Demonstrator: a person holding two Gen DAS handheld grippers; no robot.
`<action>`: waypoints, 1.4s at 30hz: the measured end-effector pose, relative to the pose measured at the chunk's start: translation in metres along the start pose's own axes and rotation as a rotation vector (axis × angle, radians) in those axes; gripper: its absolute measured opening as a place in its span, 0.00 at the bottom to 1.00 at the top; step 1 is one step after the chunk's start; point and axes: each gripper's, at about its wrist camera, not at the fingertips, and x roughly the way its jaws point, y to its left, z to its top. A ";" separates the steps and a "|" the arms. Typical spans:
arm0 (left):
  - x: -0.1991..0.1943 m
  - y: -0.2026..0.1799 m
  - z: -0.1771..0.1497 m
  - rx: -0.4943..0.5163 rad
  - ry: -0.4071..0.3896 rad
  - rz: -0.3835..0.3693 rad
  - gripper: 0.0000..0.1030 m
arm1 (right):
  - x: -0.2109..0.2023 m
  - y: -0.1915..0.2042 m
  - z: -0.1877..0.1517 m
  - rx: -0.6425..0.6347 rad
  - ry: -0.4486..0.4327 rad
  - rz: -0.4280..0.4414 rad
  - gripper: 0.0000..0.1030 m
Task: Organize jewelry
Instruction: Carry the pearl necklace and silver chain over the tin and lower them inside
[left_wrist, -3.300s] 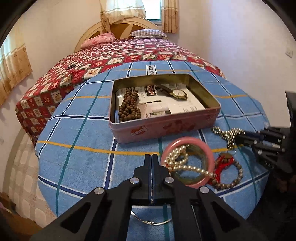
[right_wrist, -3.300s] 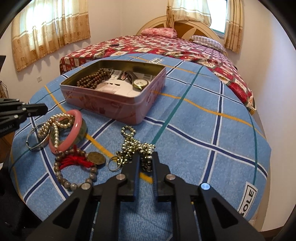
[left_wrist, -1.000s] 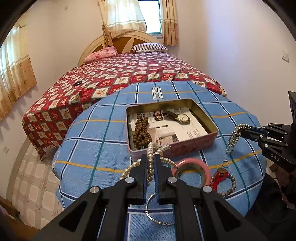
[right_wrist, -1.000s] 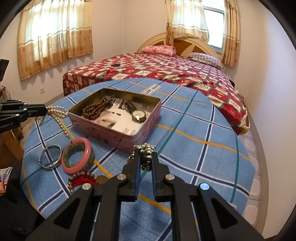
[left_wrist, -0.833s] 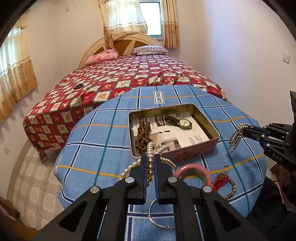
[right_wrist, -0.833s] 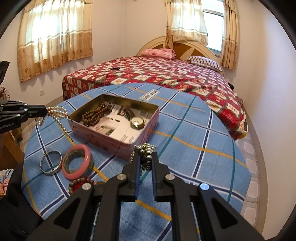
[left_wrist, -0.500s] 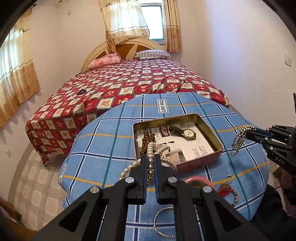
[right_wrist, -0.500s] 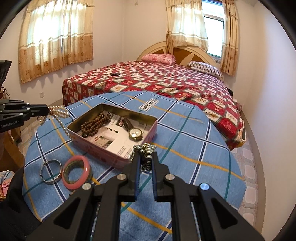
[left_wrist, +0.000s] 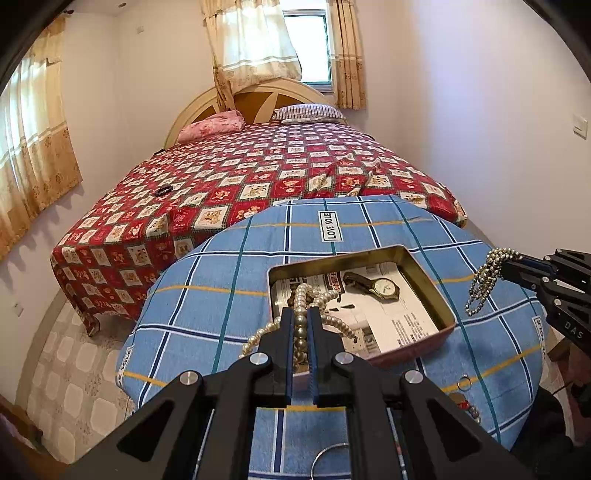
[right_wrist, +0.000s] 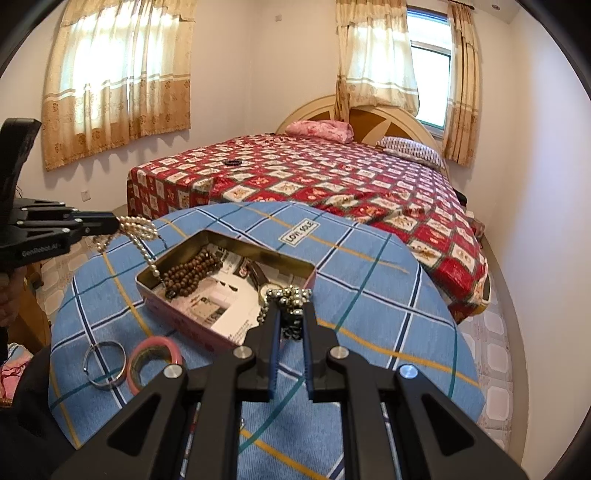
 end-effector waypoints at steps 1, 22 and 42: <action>0.001 0.000 0.001 0.001 0.000 0.001 0.05 | 0.001 0.000 0.003 -0.002 -0.004 0.001 0.12; 0.045 0.003 0.015 0.008 0.041 0.012 0.05 | 0.032 0.016 0.029 -0.020 -0.016 0.055 0.12; 0.077 -0.001 0.012 0.017 0.094 0.012 0.05 | 0.063 0.017 0.021 0.005 0.043 0.075 0.12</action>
